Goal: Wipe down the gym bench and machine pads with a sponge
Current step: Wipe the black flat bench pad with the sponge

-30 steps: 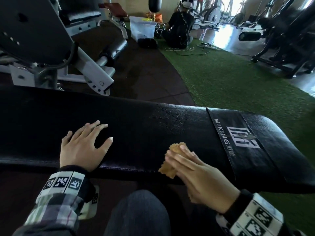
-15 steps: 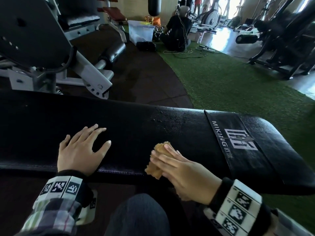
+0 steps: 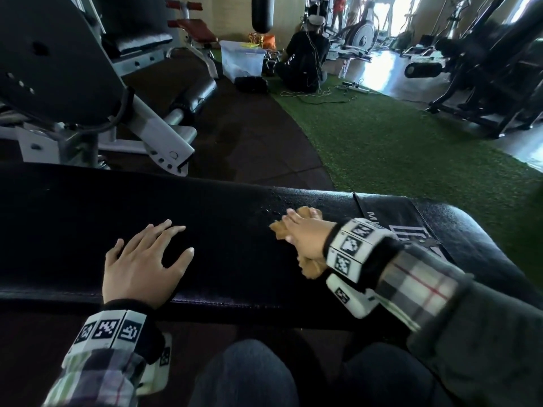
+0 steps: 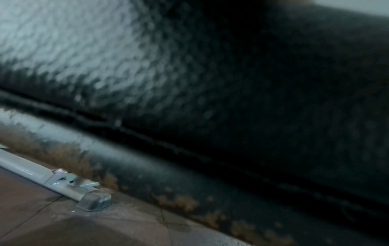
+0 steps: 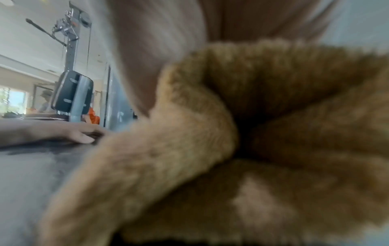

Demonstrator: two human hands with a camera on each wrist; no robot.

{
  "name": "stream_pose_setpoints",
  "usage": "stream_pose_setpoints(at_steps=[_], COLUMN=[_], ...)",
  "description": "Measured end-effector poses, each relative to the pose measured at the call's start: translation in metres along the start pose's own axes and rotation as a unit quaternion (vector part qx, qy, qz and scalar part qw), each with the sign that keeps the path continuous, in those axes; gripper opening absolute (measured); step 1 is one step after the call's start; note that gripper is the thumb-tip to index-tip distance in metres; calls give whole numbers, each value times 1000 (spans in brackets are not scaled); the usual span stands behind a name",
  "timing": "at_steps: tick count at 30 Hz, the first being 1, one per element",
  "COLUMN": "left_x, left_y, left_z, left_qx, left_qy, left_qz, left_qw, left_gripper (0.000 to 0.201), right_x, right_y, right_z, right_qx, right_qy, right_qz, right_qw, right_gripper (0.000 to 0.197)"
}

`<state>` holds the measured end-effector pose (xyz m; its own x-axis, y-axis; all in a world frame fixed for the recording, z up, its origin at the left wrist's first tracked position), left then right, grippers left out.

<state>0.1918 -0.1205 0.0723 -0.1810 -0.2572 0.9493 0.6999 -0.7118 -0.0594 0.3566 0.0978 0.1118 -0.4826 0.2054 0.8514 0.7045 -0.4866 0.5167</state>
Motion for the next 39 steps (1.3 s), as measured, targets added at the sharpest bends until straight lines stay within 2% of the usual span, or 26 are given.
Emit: stream_pose_setpoints(at_steps=[4,6,8,11,14,18,21,25,28,30,33,39], left_x=[-1,-1,-1,-1,-1,-1,1,1,1,0,0,1], left_y=[0,0,0,0,-2,-2,-2,-1,-1,-1,-1,-1], left_z=[-2,-2,-2,-1,-2,-2,-2,-2,-1,-2,-2,-1], left_qx=[-5,-4,-4,-1,-2,-3,-3,1,3,3,0,3], left_qy=[-1,-3,-5,-1,-1,-4,-3,0,-1,2,0,0], left_qz=[0,-2,-3,1,4,2,2,-1,-2,-1,1,0], left_qw=[1000,1000,1000,1000,1000,1000,1000,1000,1000,1000,1000,1000], left_gripper=[66,57,51,51,51,56,65,52,51,50,51,55], right_x=[0,-8,-15,-15,-6,14,18,2,-6,-9,-7,29], right_y=[13,29,45,54,36,8,1,18,44,53,45,-24], right_z=[-26,-22,-8,17,33,18,-7,-17,0,17,45,71], right_qx=[113,179,214,180,101,49,92,190,218,195,113,-32], right_qy=[-6,-9,-17,-28,-11,7,3,-19,-36,-35,-31,13], right_qz=[2,3,5,-18,-35,-38,-23,-7,-21,-19,-35,-46], right_qw=[994,984,977,983,994,998,995,982,975,980,993,998], right_gripper=[58,56,54,54,55,56,57,54,52,53,54,53])
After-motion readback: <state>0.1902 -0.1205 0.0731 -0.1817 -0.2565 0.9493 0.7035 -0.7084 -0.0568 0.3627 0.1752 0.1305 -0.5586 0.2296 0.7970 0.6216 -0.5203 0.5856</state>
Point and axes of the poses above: each hand's wrist, its own y-axis away from the middle knuckle, its own x-axis out of the back of the hand, z = x × y, the point moved 1 cm from there along -y, towards the middle knuckle, and after that the axes turned 7 degrees about -z, right-handed, at the moved point
